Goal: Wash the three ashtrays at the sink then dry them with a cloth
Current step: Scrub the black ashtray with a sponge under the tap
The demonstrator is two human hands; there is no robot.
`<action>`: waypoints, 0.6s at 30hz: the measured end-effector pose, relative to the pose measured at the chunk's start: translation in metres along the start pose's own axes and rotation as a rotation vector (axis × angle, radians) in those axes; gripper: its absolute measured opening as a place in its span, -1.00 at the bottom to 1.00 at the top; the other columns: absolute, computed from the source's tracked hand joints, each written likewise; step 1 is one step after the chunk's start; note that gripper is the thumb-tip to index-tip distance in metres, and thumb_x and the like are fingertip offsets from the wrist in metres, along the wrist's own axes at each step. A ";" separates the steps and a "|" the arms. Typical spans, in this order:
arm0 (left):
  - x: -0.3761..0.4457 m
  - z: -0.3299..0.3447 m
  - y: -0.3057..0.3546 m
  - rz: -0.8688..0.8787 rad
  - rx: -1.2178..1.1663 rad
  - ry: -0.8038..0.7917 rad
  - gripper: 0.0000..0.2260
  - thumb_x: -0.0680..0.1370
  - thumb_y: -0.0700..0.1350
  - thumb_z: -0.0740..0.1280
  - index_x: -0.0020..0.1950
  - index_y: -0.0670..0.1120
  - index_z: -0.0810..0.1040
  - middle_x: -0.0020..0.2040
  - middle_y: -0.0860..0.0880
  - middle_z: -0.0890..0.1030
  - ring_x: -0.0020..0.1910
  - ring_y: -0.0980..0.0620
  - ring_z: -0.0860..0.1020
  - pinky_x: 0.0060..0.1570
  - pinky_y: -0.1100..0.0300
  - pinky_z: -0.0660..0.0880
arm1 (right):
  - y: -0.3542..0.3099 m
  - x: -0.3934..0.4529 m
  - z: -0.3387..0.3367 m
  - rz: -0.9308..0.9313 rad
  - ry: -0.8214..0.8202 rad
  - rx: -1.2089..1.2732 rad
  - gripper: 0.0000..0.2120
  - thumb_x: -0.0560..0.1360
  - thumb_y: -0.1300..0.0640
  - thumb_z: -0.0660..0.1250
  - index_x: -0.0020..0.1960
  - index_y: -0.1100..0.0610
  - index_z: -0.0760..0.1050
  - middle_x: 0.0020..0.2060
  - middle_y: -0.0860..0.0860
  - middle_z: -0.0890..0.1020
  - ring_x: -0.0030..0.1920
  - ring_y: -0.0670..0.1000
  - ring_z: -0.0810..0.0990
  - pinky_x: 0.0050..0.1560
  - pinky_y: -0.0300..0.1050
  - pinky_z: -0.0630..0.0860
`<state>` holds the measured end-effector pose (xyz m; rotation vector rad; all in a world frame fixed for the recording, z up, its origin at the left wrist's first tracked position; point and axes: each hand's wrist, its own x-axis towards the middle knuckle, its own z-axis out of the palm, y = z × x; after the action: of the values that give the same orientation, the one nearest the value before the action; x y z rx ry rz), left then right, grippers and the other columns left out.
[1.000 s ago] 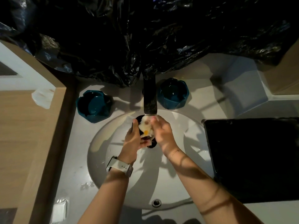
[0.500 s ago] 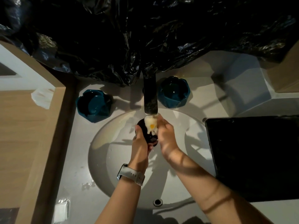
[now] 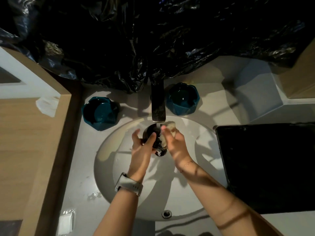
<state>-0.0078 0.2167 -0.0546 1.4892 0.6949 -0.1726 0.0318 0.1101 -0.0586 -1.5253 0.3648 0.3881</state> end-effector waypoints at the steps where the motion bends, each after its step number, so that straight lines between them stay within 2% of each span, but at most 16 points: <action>1: 0.003 -0.003 0.005 0.012 0.012 -0.017 -0.56 0.57 0.05 0.37 0.39 0.07 0.30 0.07 -0.05 0.63 0.00 0.02 0.66 -0.02 0.01 0.64 | -0.002 0.000 0.000 -0.008 -0.042 -0.028 -0.85 0.58 0.03 0.29 -0.08 0.07 0.56 -0.23 -0.08 0.66 -0.21 -0.19 0.62 -0.19 -0.45 0.47; 3: 0.009 -0.008 0.013 0.046 0.100 -0.020 -0.68 0.58 0.10 0.35 0.27 0.01 0.45 -0.04 -0.09 0.66 -0.15 0.03 0.68 -0.28 0.09 0.64 | -0.005 -0.001 0.001 0.007 -0.098 -0.082 -0.80 0.59 0.00 0.26 -0.08 0.09 0.56 -0.20 -0.04 0.66 -0.18 -0.15 0.62 -0.19 -0.45 0.47; 5: 0.015 -0.007 0.016 0.044 0.135 0.009 -0.70 0.60 0.16 0.29 0.07 -0.05 0.59 -0.11 -0.12 0.69 -0.21 -0.03 0.69 -0.39 0.16 0.58 | -0.010 -0.001 0.005 0.066 -0.077 -0.038 -0.71 0.59 -0.08 0.23 -0.08 0.10 0.58 -0.21 0.01 0.68 -0.16 -0.07 0.65 -0.14 -0.33 0.53; 6: 0.017 -0.004 0.017 -0.003 0.078 0.029 -0.69 0.61 0.15 0.26 0.03 -0.07 0.61 -0.11 -0.14 0.70 -0.19 -0.09 0.69 -0.42 0.16 0.57 | -0.012 -0.001 0.007 0.109 -0.047 0.033 -0.65 0.58 -0.12 0.21 -0.04 0.12 0.60 -0.18 0.05 0.70 -0.12 -0.02 0.67 -0.07 -0.22 0.57; 8: 0.022 0.004 0.017 -0.152 -0.131 0.051 -0.62 0.64 0.15 0.20 0.09 -0.12 0.62 -0.04 -0.17 0.70 -0.12 -0.16 0.68 -0.38 0.10 0.61 | -0.014 -0.003 0.013 0.191 0.024 0.182 -0.58 0.58 -0.16 0.18 0.10 0.16 0.60 -0.08 0.12 0.71 -0.04 0.06 0.68 0.05 -0.06 0.59; 10: 0.029 0.012 0.012 -0.204 -0.299 0.069 -0.53 0.65 0.18 0.15 0.19 -0.17 0.61 0.05 -0.20 0.69 -0.03 -0.17 0.67 -0.19 0.04 0.62 | -0.005 -0.013 0.022 0.151 0.063 0.211 -0.61 0.61 -0.10 0.17 0.16 0.18 0.56 -0.07 0.08 0.70 -0.05 0.02 0.67 0.00 -0.15 0.59; 11: 0.032 0.014 0.010 -0.188 -0.324 0.103 -0.51 0.63 0.21 0.17 0.20 -0.18 0.62 0.08 -0.20 0.69 0.00 -0.17 0.67 -0.09 0.01 0.61 | 0.004 -0.022 0.026 0.092 0.057 0.210 -0.64 0.62 -0.05 0.17 0.19 0.18 0.54 -0.07 0.05 0.68 -0.05 -0.02 0.66 -0.01 -0.22 0.56; 13: 0.036 0.016 0.003 -0.143 -0.271 0.130 -0.45 0.54 0.30 0.22 0.16 -0.14 0.65 0.05 -0.20 0.70 0.04 -0.20 0.66 0.05 -0.03 0.59 | 0.018 -0.033 0.031 -0.006 0.000 0.207 -0.68 0.63 0.00 0.16 0.26 0.15 0.49 -0.04 0.03 0.64 -0.02 -0.05 0.61 0.09 -0.19 0.50; 14: 0.037 0.015 -0.001 -0.123 -0.245 0.132 -0.45 0.54 0.31 0.22 0.16 -0.12 0.65 0.03 -0.19 0.71 0.03 -0.19 0.66 0.02 0.00 0.58 | 0.021 -0.034 0.030 -0.004 -0.029 0.197 -0.67 0.63 -0.02 0.15 0.28 0.12 0.48 0.00 0.04 0.65 0.02 -0.03 0.61 0.15 -0.14 0.49; 16: 0.032 0.012 -0.007 -0.109 -0.224 0.115 -0.50 0.62 0.25 0.14 0.21 -0.10 0.63 0.02 -0.15 0.71 -0.08 -0.08 0.66 -0.20 0.15 0.53 | 0.019 -0.020 0.025 0.053 -0.067 0.165 -0.60 0.61 -0.10 0.13 0.30 0.11 0.48 0.11 0.06 0.66 0.13 0.02 0.62 0.22 -0.06 0.51; 18: 0.025 0.012 -0.011 -0.090 -0.245 0.058 -0.51 0.67 0.19 0.04 0.24 -0.09 0.61 0.02 -0.13 0.71 -0.16 0.02 0.65 -0.31 0.24 0.52 | 0.003 -0.003 0.024 0.164 -0.012 0.101 -0.57 0.61 -0.16 0.10 0.26 0.09 0.51 0.09 0.10 0.66 0.13 0.10 0.62 0.12 -0.02 0.55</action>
<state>0.0103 0.2117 -0.0780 1.2332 0.8009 -0.1089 0.0276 0.1337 -0.0599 -1.3985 0.4949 0.5004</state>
